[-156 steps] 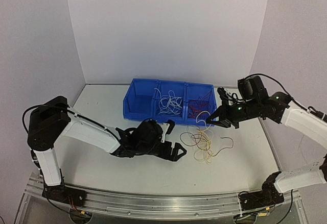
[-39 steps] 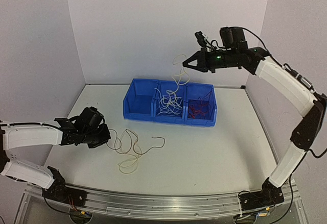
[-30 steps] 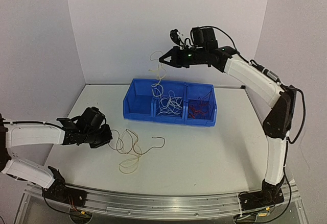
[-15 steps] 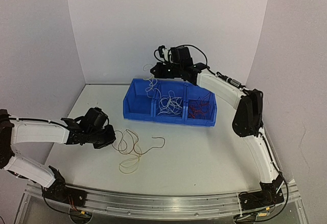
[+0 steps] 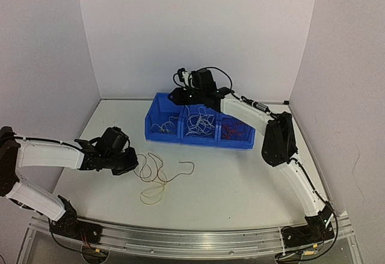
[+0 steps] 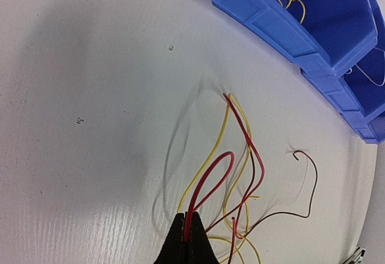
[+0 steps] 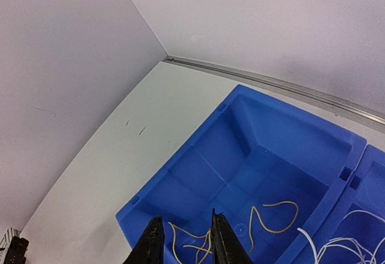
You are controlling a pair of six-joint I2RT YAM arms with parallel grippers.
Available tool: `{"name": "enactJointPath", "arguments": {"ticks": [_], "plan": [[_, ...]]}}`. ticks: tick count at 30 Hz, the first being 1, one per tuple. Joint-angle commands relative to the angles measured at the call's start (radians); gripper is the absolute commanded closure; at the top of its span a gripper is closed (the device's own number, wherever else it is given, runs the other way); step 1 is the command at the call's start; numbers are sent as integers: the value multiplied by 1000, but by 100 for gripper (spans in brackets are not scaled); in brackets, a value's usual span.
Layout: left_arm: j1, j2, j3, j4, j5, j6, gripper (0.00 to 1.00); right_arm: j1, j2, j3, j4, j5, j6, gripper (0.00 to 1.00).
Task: Untangle the cables
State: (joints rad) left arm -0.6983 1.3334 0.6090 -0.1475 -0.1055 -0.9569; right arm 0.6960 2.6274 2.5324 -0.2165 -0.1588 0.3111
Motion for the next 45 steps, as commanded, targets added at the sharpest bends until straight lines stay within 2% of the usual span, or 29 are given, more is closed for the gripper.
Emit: {"name": "enactJointPath", "arguments": {"ticks": [1,4,6,11,15,19,21,25,29,39,45], "plan": [[2,14,40,24,2,12,100,8,-85,-17,14,-60,-31,70],[2,15,46,9,-5,7,99,20,-182,-113,-17,-103,-87,61],[1,14,49,2,-8,4,98,33,-282,-202,-51,-123,-147,51],[2,-6,41,-16,-22,-4,98,98,-530,-554,-105,-143,-219,34],[1,-29,28,-23,-32,-11,99,179,-679,-806,-126,-74,-134,28],[2,-45,24,-35,-43,-21,100,286,-691,-961,-139,47,26,27],[2,-54,21,-40,-47,-25,100,343,-653,-971,-152,103,66,27],[2,-72,14,-48,-50,-27,100,445,-536,-837,-290,263,74,30],[2,-90,-1,-45,-52,-34,100,506,-472,-797,-325,337,117,32],[2,-114,-26,-24,-37,-38,100,553,-363,-756,-350,442,213,39],[2,-135,-43,-18,-36,-45,100,553,-303,-703,-350,431,248,47]]}}
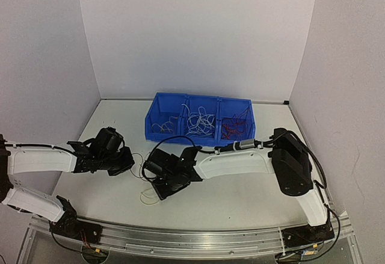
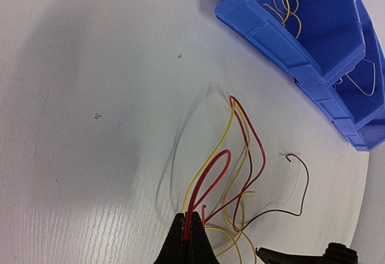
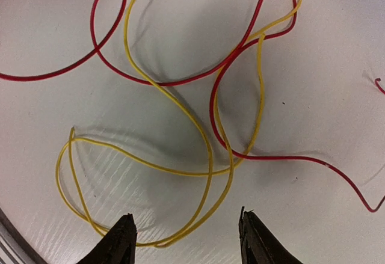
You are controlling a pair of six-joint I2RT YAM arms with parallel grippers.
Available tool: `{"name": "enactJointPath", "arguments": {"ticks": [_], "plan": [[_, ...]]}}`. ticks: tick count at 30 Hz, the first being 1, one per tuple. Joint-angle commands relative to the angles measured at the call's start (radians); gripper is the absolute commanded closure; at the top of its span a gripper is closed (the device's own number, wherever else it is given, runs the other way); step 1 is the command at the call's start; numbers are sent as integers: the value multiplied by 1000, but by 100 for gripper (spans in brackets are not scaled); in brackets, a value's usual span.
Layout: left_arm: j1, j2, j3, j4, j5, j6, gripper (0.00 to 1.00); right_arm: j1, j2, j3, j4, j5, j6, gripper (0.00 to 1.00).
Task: Untangle the cables
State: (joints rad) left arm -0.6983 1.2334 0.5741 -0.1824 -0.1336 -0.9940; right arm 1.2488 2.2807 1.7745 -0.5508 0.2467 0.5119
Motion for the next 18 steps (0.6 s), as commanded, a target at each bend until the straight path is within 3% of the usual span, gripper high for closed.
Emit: {"name": "enactJointPath", "arguments": {"ticks": [1,9,11,12,18], "plan": [[2,-39,-11,18,-10,-8,100,0,49,59,-15,26,51,49],[2,-59,-29,17,-22,-12,100,0,49,34,-6,58,66,78],[2,-52,-26,8,-29,-16,100,0,41,20,-6,64,69,96],[2,-50,-24,3,-32,-19,100,0,29,8,-5,68,70,100],[2,-19,10,-112,-123,-106,100,0,-113,-117,-6,118,23,100]]}}
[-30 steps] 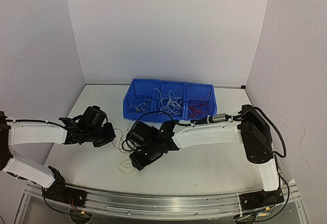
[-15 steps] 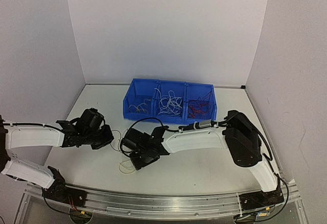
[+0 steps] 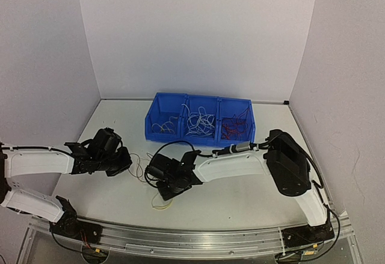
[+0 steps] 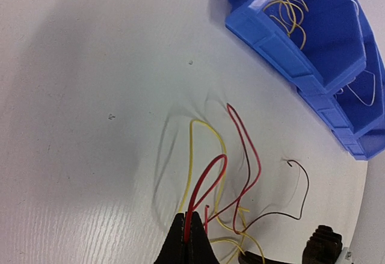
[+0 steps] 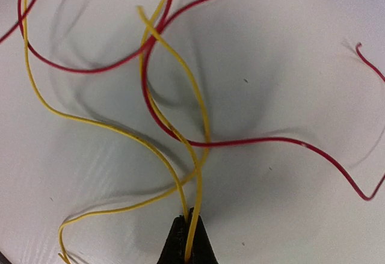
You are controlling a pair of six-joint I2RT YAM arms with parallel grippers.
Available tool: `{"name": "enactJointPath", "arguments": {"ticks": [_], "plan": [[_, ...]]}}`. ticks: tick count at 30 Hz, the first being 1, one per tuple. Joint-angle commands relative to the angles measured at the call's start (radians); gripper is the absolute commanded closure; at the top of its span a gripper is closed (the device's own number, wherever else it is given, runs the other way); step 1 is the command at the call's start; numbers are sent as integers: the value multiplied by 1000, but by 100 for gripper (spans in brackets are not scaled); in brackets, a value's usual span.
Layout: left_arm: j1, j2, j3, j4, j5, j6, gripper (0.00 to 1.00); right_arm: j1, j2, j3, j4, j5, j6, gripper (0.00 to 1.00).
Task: Untangle the cables
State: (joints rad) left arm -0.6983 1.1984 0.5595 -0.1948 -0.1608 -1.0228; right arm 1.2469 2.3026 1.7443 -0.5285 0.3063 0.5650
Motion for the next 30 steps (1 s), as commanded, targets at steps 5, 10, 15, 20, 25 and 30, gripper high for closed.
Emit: {"name": "enactJointPath", "arguments": {"ticks": [5,10,15,20,25,30], "plan": [[6,108,122,-308,-207,-178,100,-48,-381,-328,-64,179,-64,100],[42,154,198,-461,-298,-220,100,-249,-638,-556,-146,253,-44,100],[142,126,214,-505,-304,-171,100,-449,-837,-618,-225,431,-117,100],[229,50,199,-560,-319,-153,100,-602,-967,-610,-280,544,-182,100],[294,-17,184,-592,-325,-137,100,-760,-1074,-607,-302,578,-229,100],[299,-63,151,-477,-244,-19,100,-797,-1109,-564,-298,354,-294,100]]}}
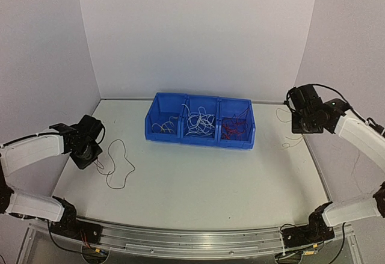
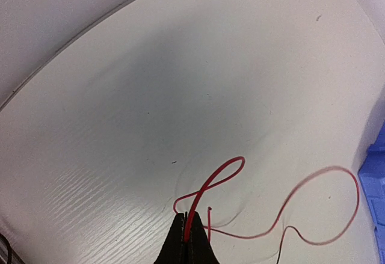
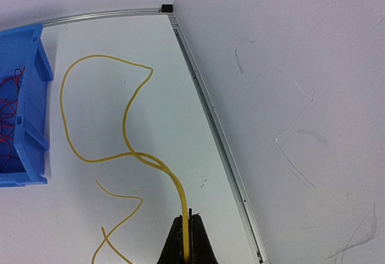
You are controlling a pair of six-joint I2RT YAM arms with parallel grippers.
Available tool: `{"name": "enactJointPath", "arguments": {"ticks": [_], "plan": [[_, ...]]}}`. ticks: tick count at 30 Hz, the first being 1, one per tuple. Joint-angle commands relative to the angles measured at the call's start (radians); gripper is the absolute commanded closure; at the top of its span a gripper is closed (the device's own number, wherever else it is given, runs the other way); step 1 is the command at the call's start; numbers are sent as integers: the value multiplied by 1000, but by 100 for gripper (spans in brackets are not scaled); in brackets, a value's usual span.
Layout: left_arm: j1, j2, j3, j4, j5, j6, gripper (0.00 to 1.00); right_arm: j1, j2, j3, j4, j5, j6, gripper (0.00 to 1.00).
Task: Untangle the cables
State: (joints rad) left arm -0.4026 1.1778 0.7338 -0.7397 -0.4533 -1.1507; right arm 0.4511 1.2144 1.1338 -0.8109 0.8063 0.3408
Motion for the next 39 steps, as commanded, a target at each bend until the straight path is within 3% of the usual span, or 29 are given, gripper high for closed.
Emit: {"name": "enactJointPath", "arguments": {"ticks": [1,7,10,12,17,22,39], "plan": [[4,-46,-34,106,82,153,100,0,-21,60,-14,-202,-81,100],[2,-66,-91,308,310,307,100,0,-30,162,30,-615,-85,100],[2,-66,-114,380,404,337,100,4,-7,184,133,-898,-52,100],[2,-64,-131,427,454,349,100,29,29,211,208,-993,-19,100],[1,-63,-156,499,563,357,100,197,184,339,336,-945,-56,100],[-9,-75,-169,523,595,354,100,270,401,532,432,-904,-56,100],[-20,-91,-201,529,600,345,100,295,1045,1135,650,-677,-54,100]]}}
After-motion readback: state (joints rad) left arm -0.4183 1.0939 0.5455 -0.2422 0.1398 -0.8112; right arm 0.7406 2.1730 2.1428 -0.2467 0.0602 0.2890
